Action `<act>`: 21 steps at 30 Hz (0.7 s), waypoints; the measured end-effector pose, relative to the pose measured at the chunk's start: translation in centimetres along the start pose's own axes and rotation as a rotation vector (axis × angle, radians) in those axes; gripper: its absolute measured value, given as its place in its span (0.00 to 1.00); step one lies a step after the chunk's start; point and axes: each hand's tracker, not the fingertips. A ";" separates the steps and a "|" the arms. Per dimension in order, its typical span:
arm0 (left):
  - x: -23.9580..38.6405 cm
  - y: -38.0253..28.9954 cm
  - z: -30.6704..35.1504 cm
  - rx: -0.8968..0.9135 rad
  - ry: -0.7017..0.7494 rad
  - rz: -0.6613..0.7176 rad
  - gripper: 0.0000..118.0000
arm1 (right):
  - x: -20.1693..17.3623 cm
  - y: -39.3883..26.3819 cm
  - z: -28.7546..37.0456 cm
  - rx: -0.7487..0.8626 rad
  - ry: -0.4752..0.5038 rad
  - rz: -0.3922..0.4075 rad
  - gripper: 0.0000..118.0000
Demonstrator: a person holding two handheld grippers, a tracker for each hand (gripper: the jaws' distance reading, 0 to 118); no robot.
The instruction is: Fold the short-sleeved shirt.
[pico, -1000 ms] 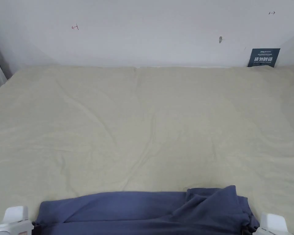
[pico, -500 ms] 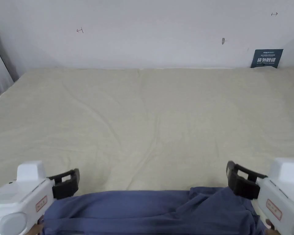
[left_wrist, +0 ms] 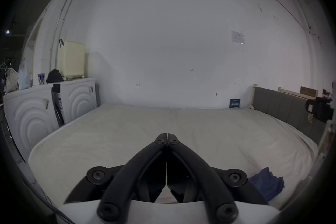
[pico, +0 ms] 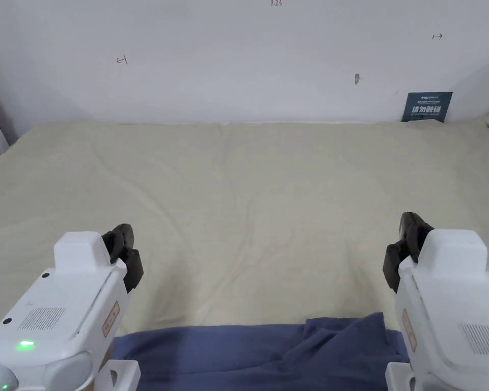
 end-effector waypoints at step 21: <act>-18.0 -7.4 -5.2 -0.621 -0.166 0.474 0.01 | -4.0 -1.1 -3.0 -0.070 0.055 0.084 0.01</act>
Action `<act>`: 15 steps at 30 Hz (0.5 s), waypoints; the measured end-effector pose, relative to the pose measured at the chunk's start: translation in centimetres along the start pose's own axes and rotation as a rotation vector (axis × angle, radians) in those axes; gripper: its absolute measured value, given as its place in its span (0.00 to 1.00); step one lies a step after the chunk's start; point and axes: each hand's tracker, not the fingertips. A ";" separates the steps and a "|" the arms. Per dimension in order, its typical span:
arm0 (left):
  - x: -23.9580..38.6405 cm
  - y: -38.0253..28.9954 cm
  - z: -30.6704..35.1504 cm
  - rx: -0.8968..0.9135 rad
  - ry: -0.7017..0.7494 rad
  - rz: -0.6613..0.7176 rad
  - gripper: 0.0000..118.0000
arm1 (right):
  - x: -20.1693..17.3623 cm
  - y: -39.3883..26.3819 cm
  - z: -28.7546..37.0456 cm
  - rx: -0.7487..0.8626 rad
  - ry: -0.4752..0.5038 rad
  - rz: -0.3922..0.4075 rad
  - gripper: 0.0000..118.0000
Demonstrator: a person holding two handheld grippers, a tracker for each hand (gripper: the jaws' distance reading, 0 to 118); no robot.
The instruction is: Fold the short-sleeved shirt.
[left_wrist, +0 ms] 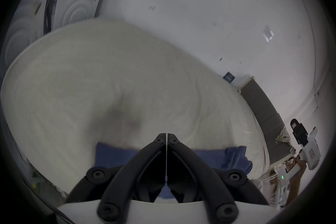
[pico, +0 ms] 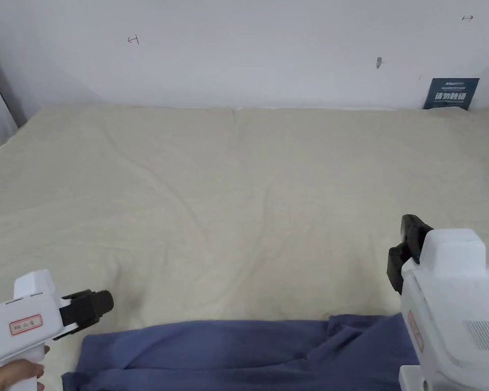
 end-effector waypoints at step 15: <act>-11.5 -2.8 -3.1 -0.186 -0.014 0.243 0.81 | -4.8 -1.6 -2.4 -0.095 0.031 0.075 0.01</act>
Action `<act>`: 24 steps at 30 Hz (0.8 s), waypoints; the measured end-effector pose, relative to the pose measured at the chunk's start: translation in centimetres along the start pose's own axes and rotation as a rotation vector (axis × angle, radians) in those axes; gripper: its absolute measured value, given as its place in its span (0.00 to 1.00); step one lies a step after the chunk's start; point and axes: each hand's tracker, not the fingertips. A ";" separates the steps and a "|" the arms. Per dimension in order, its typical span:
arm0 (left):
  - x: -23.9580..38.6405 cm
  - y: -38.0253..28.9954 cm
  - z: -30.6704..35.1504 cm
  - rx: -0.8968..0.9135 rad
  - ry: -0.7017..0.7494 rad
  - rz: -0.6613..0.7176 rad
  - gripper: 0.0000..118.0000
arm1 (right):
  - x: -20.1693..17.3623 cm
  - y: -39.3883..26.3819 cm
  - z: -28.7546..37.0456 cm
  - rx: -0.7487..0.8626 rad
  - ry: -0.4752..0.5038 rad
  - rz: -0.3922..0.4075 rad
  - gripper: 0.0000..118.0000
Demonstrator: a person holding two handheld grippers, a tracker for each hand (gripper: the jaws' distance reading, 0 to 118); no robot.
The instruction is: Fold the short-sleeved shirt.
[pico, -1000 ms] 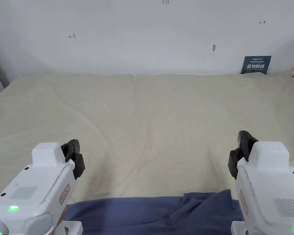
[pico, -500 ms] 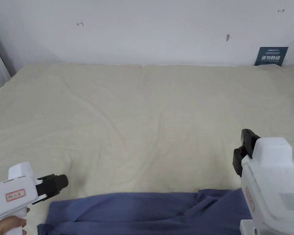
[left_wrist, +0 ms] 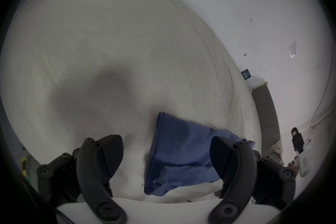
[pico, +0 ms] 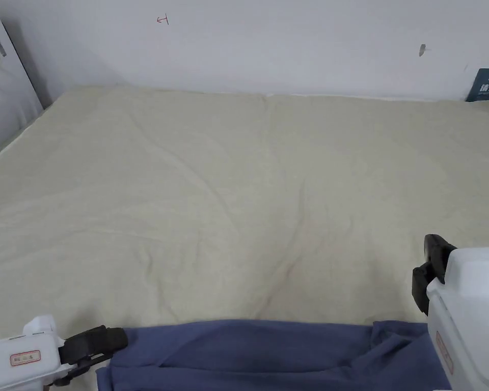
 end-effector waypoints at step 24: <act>4.4 -0.3 0.6 0.090 0.094 -0.184 0.05 | 2.1 -0.2 0.6 -0.028 -0.006 -0.037 0.01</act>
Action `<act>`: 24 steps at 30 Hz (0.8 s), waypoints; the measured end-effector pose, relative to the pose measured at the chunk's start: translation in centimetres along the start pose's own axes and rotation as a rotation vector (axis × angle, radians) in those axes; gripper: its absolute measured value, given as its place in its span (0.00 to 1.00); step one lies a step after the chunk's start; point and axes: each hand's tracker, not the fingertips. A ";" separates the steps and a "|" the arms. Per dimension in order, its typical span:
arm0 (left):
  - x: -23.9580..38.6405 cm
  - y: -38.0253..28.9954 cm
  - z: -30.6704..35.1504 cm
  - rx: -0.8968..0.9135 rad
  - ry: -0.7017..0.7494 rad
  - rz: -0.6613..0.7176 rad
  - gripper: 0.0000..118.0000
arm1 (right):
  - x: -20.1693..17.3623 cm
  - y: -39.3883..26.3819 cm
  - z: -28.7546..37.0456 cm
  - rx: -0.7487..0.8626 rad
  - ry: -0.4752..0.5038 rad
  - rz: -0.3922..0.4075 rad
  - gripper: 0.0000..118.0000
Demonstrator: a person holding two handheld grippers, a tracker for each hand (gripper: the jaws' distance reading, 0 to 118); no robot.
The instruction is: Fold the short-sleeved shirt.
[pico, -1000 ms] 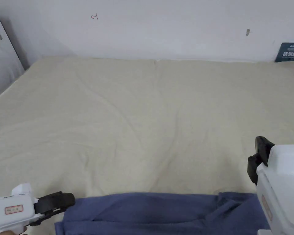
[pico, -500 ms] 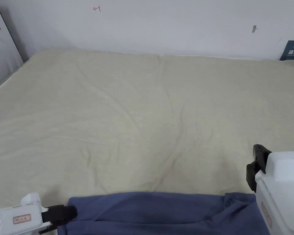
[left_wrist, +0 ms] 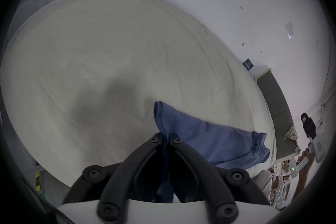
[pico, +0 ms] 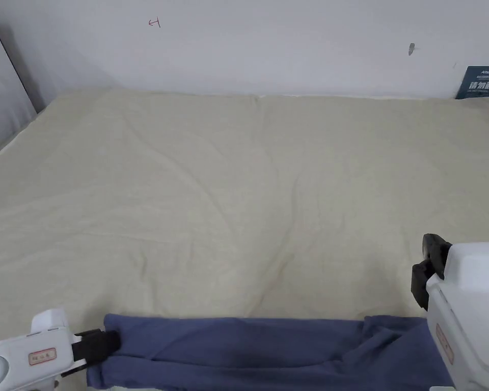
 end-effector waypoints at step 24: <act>17.8 -1.9 0.4 -0.086 0.019 -0.258 0.05 | 4.8 -0.5 2.8 0.051 0.024 -0.046 0.01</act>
